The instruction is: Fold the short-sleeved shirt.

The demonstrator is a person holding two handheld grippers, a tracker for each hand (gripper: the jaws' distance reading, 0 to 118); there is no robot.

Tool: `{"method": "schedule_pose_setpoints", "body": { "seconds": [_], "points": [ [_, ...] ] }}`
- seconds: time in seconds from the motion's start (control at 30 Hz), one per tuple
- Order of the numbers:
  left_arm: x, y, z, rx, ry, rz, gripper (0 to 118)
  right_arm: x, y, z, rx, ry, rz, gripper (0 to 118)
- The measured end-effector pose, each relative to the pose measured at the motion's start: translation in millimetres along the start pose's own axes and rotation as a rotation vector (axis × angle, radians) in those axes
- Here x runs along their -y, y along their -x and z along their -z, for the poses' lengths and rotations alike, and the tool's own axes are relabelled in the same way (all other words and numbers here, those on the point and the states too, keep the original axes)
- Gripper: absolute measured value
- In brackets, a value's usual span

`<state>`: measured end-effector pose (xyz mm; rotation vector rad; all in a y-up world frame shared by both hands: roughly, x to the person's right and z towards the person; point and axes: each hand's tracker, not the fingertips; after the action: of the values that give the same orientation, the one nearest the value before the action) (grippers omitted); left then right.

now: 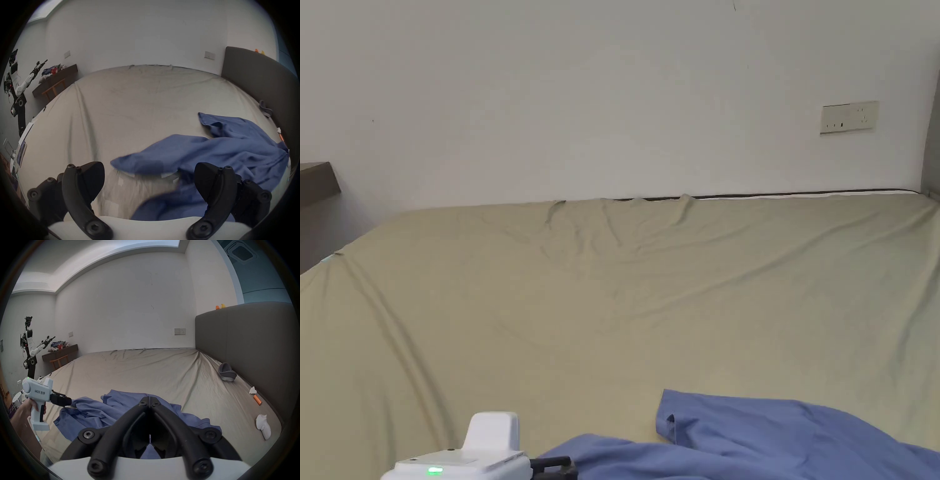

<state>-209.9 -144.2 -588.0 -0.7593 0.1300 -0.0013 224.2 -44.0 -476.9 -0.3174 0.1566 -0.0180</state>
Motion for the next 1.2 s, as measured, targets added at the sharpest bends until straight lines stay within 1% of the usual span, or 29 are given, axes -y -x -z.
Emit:
{"method": "schedule_pose_setpoints", "body": {
  "seconds": [0.07,0.13,0.2,0.23,0.27,0.3,0.33,0.37,0.4,0.43,0.47,0.5,0.53,0.57,0.6,0.63,0.67,0.7,0.73,0.77,0.8,0.83,0.87,0.93,0.97,1.07,1.1,1.13,1.2],
  "points": [
    [-9,-1,23,-0.010,0.013,0.034,109,4,-5,10,0.004,0.021,0.001,0],
    [-13,-6,46,-0.060,0.038,0.119,109,7,-10,22,0.025,0.043,0.004,0],
    [-13,-10,69,-0.083,0.087,0.162,108,10,-16,35,0.040,0.067,0.004,0],
    [-14,-9,76,-0.076,0.102,0.157,107,12,-18,40,0.045,0.085,0.004,0],
    [-13,-9,84,-0.029,0.163,0.105,99,13,-21,45,0.049,0.089,-0.001,0],
    [-17,-7,86,-0.019,0.176,0.046,99,13,-24,49,0.053,0.094,-0.004,0],
    [-21,-4,85,0.002,0.187,0.001,94,14,-26,51,0.057,0.099,-0.009,0],
    [-26,-2,83,0.048,0.189,-0.047,81,14,-24,50,0.064,0.104,-0.012,0],
    [-32,0,80,0.104,0.155,-0.063,55,14,-26,49,0.075,0.106,-0.011,0],
    [-36,-3,79,0.145,0.173,-0.069,27,13,-29,49,0.089,0.110,-0.002,0],
    [-41,-8,78,0.139,0.199,-0.020,12,12,-34,49,0.107,0.115,0.010,0],
    [-42,-18,78,0.155,0.196,0.037,8,11,-39,48,0.130,0.120,0.027,0],
    [-42,-25,80,0.103,0.210,0.084,8,9,-44,47,0.150,0.126,0.042,6],
    [-41,-36,84,0.066,0.234,0.175,8,7,-50,45,0.171,0.137,0.052,22],
    [-41,-43,84,0.049,0.217,0.223,8,3,-56,43,0.181,0.152,0.063,48],
    [-41,-48,84,0.026,0.224,0.228,8,1,-64,41,0.194,0.169,0.066,88],
    [-42,-52,84,0.020,0.235,0.250,8,-2,-71,40,0.211,0.196,0.061,112],
    [-41,-51,86,0.026,0.237,0.246,8,-6,-79,41,0.231,0.232,0.051,118],
    [-41,-52,86,0.023,0.237,0.246,8,-10,-85,41,0.241,0.245,0.042,117],
    [-41,-54,86,0.018,0.240,0.276,8,-19,-95,38,0.276,0.159,-0.033,117],
    [-42,-55,86,0.014,0.242,0.290,8,-18,-101,39,0.240,0.248,0.022,117],
    [-42,-56,86,0.011,0.246,0.287,8,-20,-111,41,0.208,0.312,0.060,117],
    [-43,-57,87,0.007,0.251,0.291,8,-21,-123,46,0.205,0.368,0.064,117],
    [-44,-59,87,-0.001,0.259,0.292,8,-21,-145,60,0.177,0.503,0.103,117],
    [-43,-63,83,-0.006,0.260,0.303,8,-18,-155,67,0.194,0.529,0.112,117],
    [-39,-68,79,-0.014,0.253,0.330,8,-3,-177,88,0.194,0.613,0.075,115],
    [-40,-67,78,-0.016,0.251,0.328,8,3,-183,93,0.177,0.637,0.092,113],
    [-39,-66,78,-0.017,0.248,0.323,8,9,-189,98,0.180,0.661,0.109,111],
    [-39,-64,77,-0.006,0.248,0.305,8,22,-196,106,0.159,0.704,0.113,111]
  ]
}}
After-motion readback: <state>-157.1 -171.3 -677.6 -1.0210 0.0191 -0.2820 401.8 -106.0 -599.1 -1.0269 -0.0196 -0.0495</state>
